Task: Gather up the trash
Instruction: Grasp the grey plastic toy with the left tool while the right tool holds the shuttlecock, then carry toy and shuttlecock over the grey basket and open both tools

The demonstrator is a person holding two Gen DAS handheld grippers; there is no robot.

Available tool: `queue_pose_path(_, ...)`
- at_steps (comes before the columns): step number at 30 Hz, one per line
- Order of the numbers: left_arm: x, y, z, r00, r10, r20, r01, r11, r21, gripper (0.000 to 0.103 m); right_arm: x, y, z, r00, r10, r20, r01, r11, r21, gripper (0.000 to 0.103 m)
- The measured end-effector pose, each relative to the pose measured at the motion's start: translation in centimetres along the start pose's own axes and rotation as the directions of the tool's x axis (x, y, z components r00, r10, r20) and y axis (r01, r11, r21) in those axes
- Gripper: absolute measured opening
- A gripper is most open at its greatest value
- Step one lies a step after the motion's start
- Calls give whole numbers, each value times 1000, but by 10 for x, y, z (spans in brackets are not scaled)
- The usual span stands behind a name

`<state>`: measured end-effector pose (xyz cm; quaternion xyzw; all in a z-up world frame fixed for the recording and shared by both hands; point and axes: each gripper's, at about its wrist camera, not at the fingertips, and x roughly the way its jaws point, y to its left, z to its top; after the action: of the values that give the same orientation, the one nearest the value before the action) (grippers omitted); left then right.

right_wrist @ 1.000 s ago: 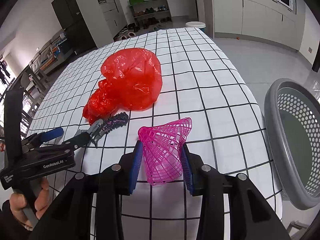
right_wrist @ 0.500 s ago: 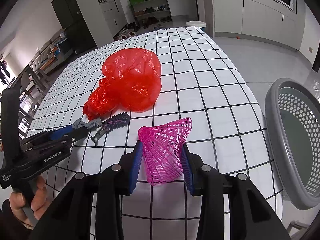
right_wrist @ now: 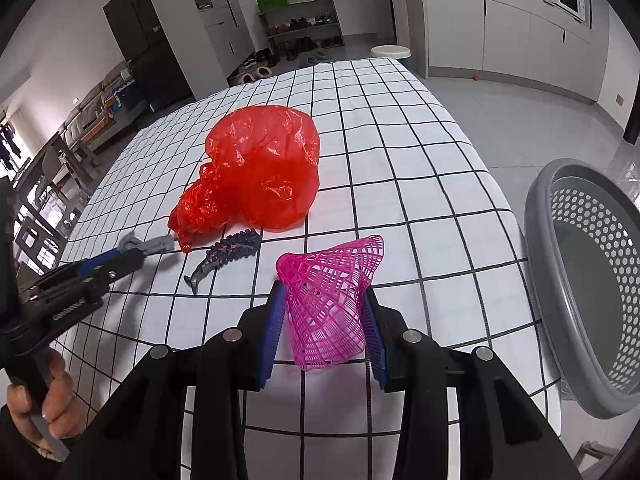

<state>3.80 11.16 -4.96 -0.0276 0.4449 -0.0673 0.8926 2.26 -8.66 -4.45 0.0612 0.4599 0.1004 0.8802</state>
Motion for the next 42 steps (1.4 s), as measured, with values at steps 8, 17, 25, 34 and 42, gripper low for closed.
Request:
queue_pose_path(8,-18,-30,12,998,-36,48,34,998,52,27,-15,-12,-1,999,-17,28,16,999,28,36)
queue_pose_path(17,-11,-103,26,987,-151,48,139,972,188,27,-42,-56,-6,993,-90,74,81,990,118,36)
queue_pose_path(25,2,-172,31,968,-251,-6,241,922,303,27,-71,-119,-16,974,-201,106,168,952,257,36)
queue_pose_path(34,14,-251,36,942,-332,-50,321,846,427,27,-101,-184,-31,933,-341,115,274,881,385,36)
queue_pose_path(42,40,-296,42,913,-390,-124,403,806,433,27,-97,-220,-38,925,-369,86,296,846,443,37)
